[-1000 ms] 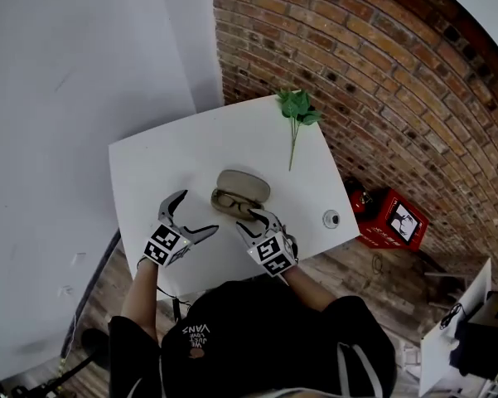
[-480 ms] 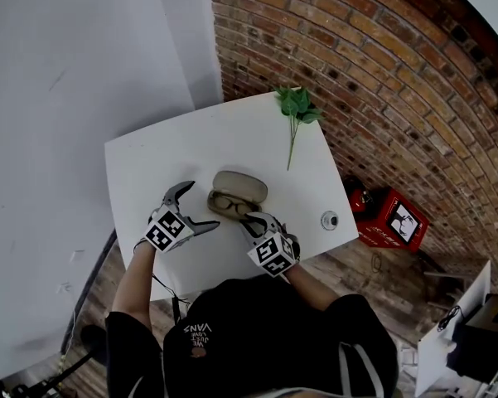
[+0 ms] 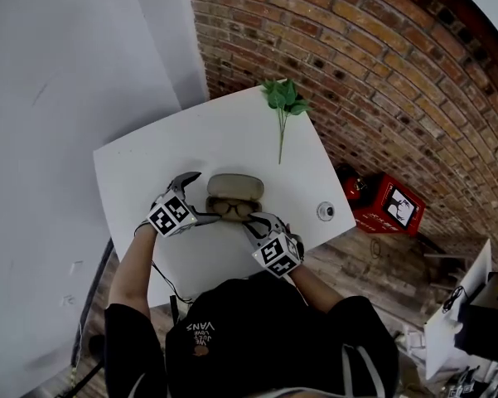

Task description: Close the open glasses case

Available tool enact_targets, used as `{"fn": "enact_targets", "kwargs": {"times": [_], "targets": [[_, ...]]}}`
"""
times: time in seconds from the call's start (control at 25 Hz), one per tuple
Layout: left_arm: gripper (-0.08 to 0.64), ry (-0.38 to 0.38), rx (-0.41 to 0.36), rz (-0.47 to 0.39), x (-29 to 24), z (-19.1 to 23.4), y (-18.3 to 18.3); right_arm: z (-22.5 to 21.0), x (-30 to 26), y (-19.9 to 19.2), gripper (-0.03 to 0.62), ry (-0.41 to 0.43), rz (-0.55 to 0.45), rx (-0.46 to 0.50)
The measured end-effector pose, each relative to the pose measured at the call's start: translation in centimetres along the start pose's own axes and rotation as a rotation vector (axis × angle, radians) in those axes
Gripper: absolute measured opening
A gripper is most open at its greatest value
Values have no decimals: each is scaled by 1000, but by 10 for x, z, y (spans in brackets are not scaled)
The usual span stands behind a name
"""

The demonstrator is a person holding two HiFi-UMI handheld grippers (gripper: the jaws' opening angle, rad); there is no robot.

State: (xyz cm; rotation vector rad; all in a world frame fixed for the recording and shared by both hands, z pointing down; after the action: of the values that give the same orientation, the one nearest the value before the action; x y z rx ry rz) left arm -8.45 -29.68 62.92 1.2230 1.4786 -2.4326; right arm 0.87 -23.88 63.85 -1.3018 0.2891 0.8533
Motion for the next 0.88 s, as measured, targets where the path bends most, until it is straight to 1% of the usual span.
{"fn": "enact_targets", "kwargs": {"times": [0.28, 0.56, 0.68, 0.76, 0.88], "targets": [[561, -123, -31, 40, -22, -11, -1, 1, 8, -10, 104, -49, 32, -48], [563, -198, -33, 76, -39, -17, -3, 7, 10, -17, 109, -75, 55, -73], [563, -240, -61, 88, -37, -30, -3, 7, 10, -18, 109, -85, 61, -82], [563, -253, -84, 89, -33, -38, -3, 9, 11, -19, 110, -90, 66, -90], [563, -255, -152, 107, -26, -50, -8, 11, 13, -22, 112, -101, 70, -112]]}}
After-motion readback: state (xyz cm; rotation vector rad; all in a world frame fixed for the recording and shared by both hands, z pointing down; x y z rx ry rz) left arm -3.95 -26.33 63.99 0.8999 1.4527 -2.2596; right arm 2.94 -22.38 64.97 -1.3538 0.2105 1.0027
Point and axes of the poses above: the fingertips, and each gripper's own axes: x backward along the fingers, z to its left, y out of its top, the point moved 1 cm from there along x, backward along the fingers, and after that the axes turned 15 degrees about x, right-handed, at the moved point
